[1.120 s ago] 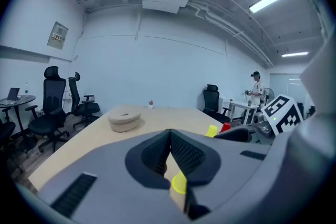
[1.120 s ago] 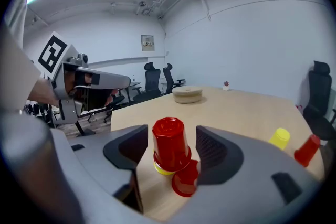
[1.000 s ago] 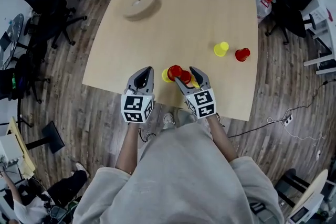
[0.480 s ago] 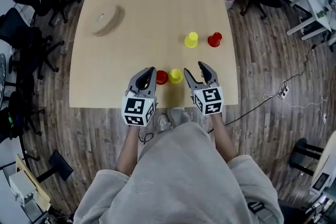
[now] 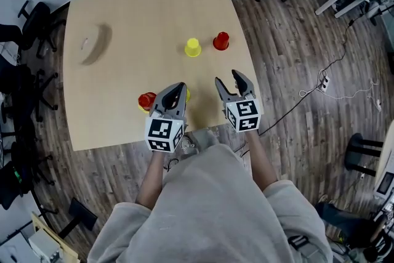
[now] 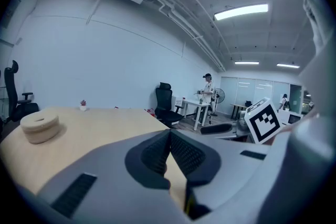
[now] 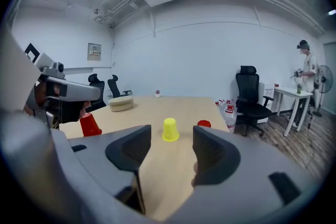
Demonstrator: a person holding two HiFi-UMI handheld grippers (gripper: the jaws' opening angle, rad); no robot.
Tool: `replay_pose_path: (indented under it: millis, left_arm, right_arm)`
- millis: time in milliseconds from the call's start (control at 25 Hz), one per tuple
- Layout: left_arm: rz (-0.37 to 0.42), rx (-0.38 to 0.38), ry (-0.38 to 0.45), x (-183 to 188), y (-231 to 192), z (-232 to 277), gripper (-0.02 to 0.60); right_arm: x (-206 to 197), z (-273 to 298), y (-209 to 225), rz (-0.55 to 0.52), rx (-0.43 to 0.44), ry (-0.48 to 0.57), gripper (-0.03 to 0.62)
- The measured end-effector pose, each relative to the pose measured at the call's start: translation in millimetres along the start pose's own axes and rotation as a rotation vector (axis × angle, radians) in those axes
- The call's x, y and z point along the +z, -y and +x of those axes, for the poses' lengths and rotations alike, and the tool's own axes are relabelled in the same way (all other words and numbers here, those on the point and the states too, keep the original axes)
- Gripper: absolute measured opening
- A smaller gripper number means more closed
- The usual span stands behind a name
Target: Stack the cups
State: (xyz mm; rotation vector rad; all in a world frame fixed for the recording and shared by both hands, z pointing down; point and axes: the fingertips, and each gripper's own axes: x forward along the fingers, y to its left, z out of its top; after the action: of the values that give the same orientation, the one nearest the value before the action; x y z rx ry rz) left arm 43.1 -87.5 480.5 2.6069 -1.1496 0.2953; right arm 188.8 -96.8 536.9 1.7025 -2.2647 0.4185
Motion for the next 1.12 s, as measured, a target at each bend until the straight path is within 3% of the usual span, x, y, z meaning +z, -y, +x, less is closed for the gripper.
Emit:
replay_pose_path:
  millis: [800,1120]
  left_arm:
    - [-0.036,0.027,-0.133,-28,-11,66,0.012]
    - [-0.024,0.034,-0.155,-33,-12,73,0.012]
  right_arm:
    - [-37,137,95,0.027,-0.023,-0.126,0.261]
    - [-52,172,113,0.031,-0.030,-0.172,0.256]
